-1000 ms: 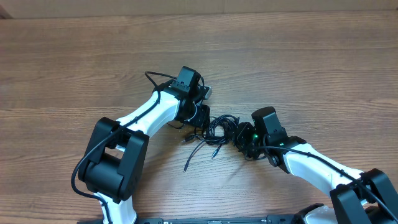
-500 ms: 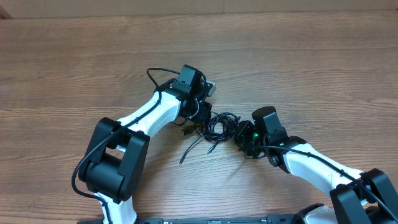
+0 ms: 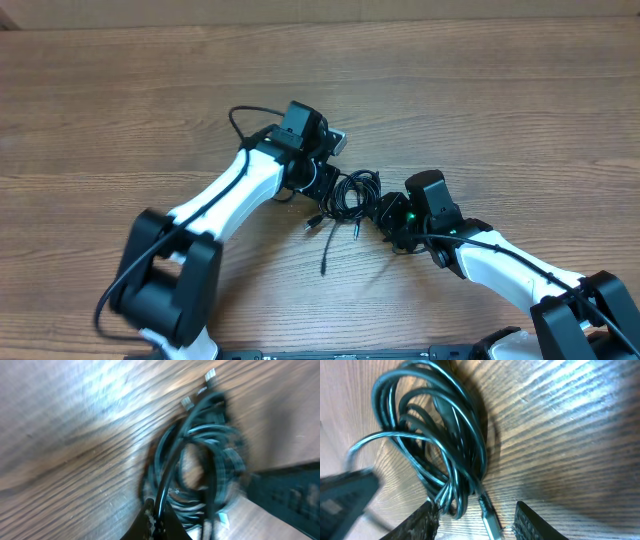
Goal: Untangle cables
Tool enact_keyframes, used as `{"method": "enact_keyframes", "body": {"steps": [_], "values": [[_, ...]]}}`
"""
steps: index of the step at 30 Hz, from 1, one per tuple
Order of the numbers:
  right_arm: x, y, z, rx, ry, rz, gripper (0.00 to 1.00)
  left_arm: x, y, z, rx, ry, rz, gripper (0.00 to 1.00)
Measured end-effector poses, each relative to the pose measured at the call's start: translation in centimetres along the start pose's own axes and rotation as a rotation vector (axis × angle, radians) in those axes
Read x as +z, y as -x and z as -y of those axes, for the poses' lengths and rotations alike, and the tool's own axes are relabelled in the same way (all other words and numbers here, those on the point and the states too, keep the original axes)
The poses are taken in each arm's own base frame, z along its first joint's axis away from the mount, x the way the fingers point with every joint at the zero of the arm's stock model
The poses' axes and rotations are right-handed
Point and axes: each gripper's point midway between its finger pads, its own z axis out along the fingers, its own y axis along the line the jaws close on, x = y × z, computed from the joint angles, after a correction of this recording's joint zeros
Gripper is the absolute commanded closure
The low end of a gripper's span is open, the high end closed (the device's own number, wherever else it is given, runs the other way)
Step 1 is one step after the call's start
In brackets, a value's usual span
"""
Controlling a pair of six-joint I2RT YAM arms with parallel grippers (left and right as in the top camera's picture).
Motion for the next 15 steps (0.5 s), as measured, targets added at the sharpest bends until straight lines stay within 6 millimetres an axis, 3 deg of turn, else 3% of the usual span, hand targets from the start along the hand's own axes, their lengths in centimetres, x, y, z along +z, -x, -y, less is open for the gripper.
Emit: {"method": "enact_keyframes", "body": {"steps": [7, 11, 15], "values": [[-0.1, 1.3, -1.3, -0.021, 0.048, 0.066, 0.48, -6.0, 1.4, 3.1, 0.12, -0.053, 0.12, 0.95], [-0.2, 2.2, -2.4, -0.041, 0.087, 0.111, 0.47, -7.0, 1.4, 4.4, 0.143, -0.107, 0.139, 0.96], [-0.2, 2.3, -2.4, -0.047, 0.084, 0.119, 0.47, -7.0, 1.4, 4.3, 0.145, -0.104, 0.14, 0.96]]}}
